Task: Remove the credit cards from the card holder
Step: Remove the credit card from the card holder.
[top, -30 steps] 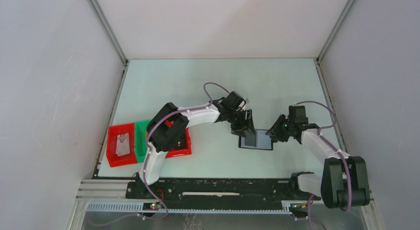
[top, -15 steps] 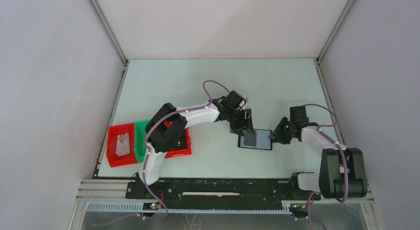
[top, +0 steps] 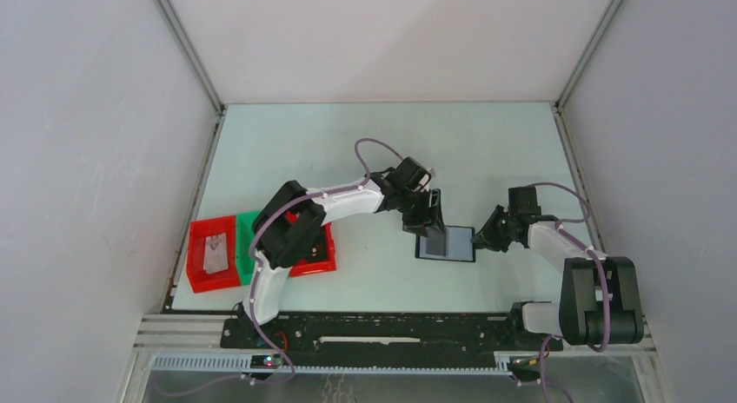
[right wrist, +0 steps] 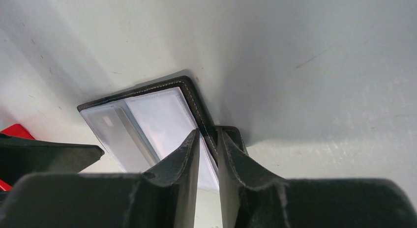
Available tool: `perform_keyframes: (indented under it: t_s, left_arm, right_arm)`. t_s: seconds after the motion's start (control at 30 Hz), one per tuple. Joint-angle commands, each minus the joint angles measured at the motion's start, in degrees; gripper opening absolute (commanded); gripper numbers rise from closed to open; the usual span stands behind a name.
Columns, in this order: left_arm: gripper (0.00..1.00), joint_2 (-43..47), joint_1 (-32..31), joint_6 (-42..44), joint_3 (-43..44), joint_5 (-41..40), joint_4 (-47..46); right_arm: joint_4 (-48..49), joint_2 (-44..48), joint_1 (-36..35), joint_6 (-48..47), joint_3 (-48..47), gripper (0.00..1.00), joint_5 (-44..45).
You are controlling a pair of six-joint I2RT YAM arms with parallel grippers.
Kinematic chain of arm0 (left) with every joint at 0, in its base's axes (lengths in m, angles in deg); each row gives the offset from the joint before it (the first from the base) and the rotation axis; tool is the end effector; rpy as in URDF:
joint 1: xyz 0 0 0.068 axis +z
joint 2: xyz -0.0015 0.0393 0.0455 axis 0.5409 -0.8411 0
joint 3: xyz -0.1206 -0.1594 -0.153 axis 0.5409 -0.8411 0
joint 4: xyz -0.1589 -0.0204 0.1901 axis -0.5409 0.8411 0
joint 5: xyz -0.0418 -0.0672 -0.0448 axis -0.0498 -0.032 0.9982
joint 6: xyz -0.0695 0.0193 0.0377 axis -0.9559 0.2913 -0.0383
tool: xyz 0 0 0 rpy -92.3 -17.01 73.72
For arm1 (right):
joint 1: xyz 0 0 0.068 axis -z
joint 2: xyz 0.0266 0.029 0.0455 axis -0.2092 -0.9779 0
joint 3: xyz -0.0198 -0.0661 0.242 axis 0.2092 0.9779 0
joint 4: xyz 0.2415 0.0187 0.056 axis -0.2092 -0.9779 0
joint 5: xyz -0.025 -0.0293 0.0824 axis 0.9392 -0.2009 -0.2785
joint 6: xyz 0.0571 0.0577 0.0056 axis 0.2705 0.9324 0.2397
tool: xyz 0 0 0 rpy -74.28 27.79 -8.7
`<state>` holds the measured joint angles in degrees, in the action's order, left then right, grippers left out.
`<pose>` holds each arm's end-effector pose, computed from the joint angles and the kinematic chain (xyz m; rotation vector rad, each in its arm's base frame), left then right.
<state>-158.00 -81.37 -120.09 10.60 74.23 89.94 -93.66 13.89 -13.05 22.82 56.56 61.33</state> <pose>0.2703 -0.3514 0.1317 0.2998 2.8023 -1.0853 0.2307 0.0214 0.1045 0.7111 2.6191 0.5261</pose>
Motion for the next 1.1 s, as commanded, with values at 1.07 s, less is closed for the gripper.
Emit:
perform_keyframes:
  t_s: [1.07]
  left_arm:
    - [0.63,1.44,-0.55,3.48,3.58,-3.06,3.23]
  right_arm:
    - [1.89,-0.87,-1.99,0.58,1.45,0.29,-0.99]
